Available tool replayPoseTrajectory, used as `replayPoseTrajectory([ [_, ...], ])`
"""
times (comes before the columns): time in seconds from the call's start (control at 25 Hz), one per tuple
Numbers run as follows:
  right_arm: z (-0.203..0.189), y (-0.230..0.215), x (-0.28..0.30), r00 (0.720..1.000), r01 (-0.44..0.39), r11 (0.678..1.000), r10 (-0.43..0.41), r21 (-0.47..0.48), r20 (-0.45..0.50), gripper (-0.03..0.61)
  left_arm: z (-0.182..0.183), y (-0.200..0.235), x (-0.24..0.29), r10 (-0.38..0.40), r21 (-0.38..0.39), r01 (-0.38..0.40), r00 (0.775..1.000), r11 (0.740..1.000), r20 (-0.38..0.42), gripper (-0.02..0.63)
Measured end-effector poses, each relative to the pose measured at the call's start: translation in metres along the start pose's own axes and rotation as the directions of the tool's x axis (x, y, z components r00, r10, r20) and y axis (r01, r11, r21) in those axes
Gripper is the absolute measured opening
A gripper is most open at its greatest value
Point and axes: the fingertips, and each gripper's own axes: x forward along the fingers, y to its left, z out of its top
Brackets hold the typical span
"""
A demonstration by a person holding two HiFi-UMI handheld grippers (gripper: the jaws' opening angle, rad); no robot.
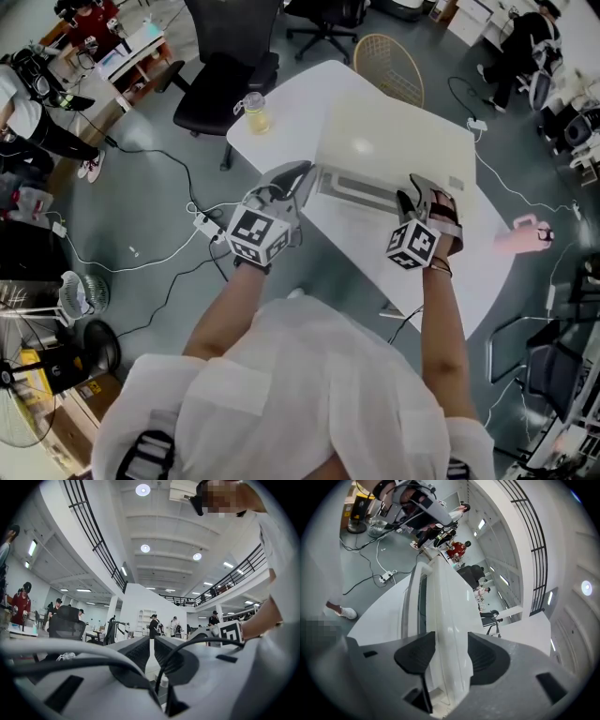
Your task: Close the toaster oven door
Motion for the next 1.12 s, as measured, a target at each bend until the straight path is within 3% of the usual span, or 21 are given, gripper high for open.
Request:
replayPoseTrajectory([
  [0.24, -0.017, -0.006, -0.023, 0.999, 0.042, 0.978, -0.047, 0.204, 0.022, 0.204, 0.006, -0.003, -0.009, 0.026, 0.011, -0.026, 1.0, 1.0, 0.004, 0.023],
  [0.36, -0.028, -0.007, -0.036, 0.995, 0.047, 0.919, -0.075, 0.391, 0.059, 0.189, 0.009, -0.006, -0.012, 0.038, 0.014, -0.038, 0.999, 0.999, 0.011, 0.023],
  [0.44, -0.04, -0.007, -0.05, 0.991, 0.025, 0.833, -0.093, 0.553, 0.095, 0.17, 0.012, -0.013, -0.015, 0.044, 0.014, -0.044, 0.999, 0.999, 0.015, 0.023],
  [0.48, -0.046, -0.007, -0.058, 0.988, 0.006, 0.768, -0.104, 0.64, 0.116, 0.164, 0.014, -0.018, -0.017, 0.045, 0.015, -0.046, 0.999, 0.999, 0.017, 0.023],
  [0.56, -0.058, -0.012, -0.073, 0.974, -0.048, 0.607, -0.149, 0.793, 0.172, 0.138, 0.019, -0.027, -0.019, 0.049, 0.02, -0.049, 0.999, 0.999, 0.024, 0.023],
  [0.64, -0.069, -0.018, -0.089, 0.951, -0.095, 0.466, -0.217, 0.88, 0.218, 0.091, 0.023, -0.034, -0.021, 0.055, 0.026, -0.056, 0.998, 0.998, 0.03, 0.023],
  [0.68, -0.073, -0.02, -0.099, 0.938, -0.114, 0.415, -0.254, 0.903, 0.235, 0.066, 0.025, -0.039, -0.023, 0.059, 0.026, -0.06, 0.998, 0.998, 0.031, 0.023],
  [0.76, -0.08, -0.024, -0.121, 0.912, -0.141, 0.348, -0.319, 0.927, 0.259, 0.039, 0.027, -0.049, -0.027, 0.065, 0.024, -0.066, 0.997, 0.998, 0.032, 0.023],
  [0.84, -0.088, -0.028, -0.141, 0.89, -0.155, 0.315, -0.368, 0.936, 0.271, 0.005, 0.032, -0.063, -0.028, 0.064, 0.028, -0.065, 0.997, 0.998, 0.04, 0.023],
  [1.0, -0.1, -0.028, -0.175, 0.863, -0.185, 0.272, -0.415, 0.944, 0.289, 0.005, 0.037, -0.09, -0.035, 0.066, 0.03, -0.068, 0.997, 0.997, 0.044, 0.023],
  [1.12, -0.106, -0.026, -0.196, 0.853, -0.189, 0.271, -0.431, 0.944, 0.295, 0.005, 0.042, -0.105, -0.044, 0.073, 0.032, -0.074, 0.996, 0.997, 0.05, 0.023],
])
